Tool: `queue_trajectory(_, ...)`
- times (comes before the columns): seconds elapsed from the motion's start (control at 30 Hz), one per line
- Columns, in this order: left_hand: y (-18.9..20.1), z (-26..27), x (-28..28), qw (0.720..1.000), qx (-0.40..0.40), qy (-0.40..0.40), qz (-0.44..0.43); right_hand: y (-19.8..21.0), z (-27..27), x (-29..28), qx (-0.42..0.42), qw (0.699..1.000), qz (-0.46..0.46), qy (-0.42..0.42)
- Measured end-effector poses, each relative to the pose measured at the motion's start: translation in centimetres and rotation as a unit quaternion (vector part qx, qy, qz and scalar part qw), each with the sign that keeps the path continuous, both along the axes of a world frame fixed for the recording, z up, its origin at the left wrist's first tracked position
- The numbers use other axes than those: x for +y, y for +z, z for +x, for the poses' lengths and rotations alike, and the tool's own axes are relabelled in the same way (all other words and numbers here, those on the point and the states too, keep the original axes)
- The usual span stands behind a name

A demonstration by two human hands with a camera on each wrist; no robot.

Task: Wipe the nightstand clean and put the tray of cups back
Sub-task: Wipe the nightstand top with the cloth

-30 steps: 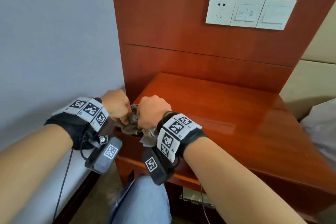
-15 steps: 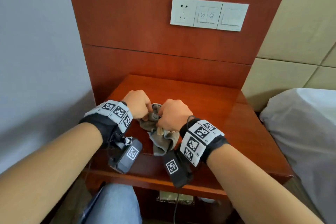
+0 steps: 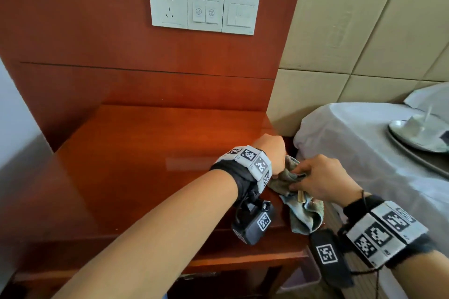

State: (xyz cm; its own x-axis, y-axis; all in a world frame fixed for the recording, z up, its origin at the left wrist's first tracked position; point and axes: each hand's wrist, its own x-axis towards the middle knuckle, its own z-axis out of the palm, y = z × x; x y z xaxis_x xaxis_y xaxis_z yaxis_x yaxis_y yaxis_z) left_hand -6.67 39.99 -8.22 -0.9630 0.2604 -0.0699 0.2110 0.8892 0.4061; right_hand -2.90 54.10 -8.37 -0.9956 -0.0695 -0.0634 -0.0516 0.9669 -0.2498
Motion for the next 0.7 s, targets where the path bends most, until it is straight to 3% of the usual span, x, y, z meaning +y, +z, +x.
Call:
queue_trajectory(0.3,0.2,-3.3,-0.1,1.000,-0.011,0.014,0.009,-0.2,-4.4,0.8,0.003,0.999,-0.044,0.018)
queue_trajectory(0.7,1.0,-0.3,0.2,0.999,-0.027,-0.029,-0.002,-0.4,-1.5,1.8,0.008,0.998,-0.051,0.030)
